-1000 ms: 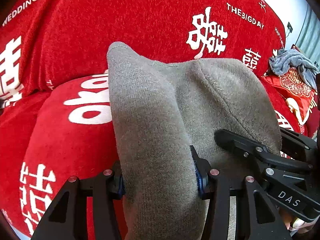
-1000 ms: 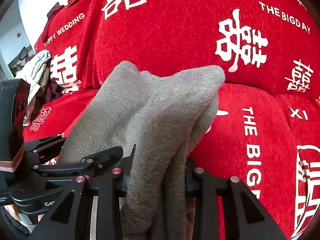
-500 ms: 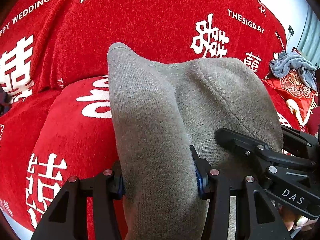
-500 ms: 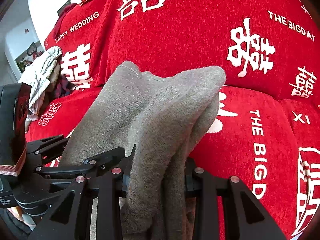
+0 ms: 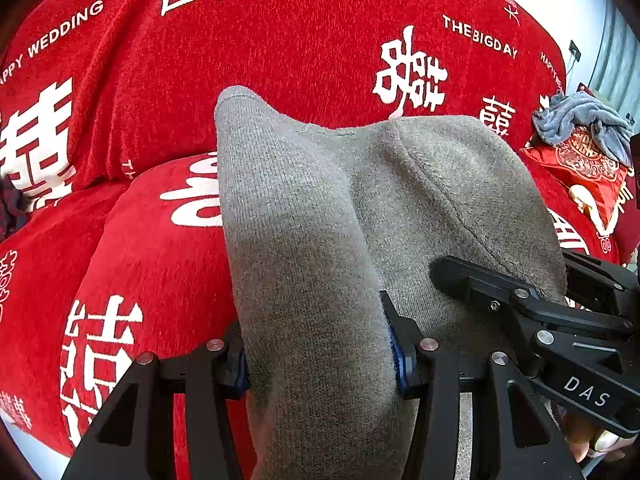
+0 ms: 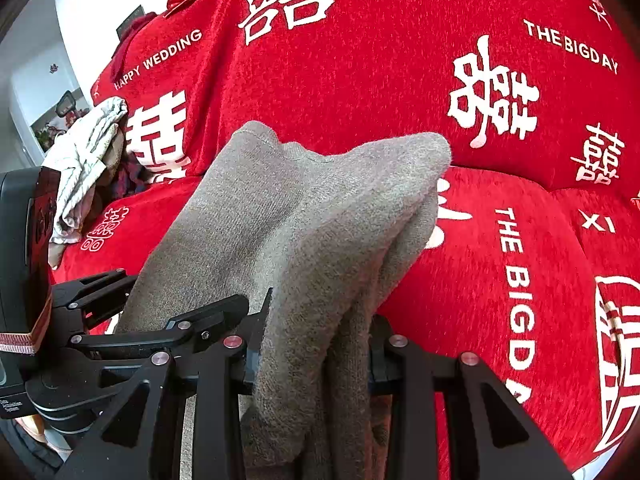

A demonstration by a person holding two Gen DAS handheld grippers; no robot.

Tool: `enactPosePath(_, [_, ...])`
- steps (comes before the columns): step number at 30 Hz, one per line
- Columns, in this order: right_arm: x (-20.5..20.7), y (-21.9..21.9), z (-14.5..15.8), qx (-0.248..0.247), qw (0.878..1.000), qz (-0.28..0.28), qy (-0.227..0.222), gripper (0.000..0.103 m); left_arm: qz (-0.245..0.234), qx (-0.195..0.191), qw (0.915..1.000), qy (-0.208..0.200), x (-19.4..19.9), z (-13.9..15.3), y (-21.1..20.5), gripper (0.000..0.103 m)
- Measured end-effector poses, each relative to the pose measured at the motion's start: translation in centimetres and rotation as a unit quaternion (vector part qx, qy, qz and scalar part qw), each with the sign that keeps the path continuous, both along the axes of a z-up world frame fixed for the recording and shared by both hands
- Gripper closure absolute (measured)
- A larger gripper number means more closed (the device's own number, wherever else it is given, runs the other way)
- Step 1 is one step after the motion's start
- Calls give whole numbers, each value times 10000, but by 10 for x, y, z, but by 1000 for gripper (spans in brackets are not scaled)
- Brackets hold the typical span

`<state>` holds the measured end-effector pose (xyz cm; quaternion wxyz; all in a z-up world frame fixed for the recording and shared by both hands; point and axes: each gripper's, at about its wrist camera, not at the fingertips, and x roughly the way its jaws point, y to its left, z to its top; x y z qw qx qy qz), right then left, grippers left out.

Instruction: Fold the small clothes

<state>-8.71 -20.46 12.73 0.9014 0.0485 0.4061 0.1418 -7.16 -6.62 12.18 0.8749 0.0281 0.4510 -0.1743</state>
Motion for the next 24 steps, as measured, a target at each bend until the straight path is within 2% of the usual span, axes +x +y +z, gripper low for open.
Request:
enactPosePath(10, [-6, 2, -10, 18, 10000, 54, 33, 67, 47, -2, 10000, 21, -8, -11, 3, 50])
enactPosePath(24, [-1, -2, -42, 137, 9995, 117, 262, 67, 37, 59, 9999, 131, -7, -42, 2, 50])
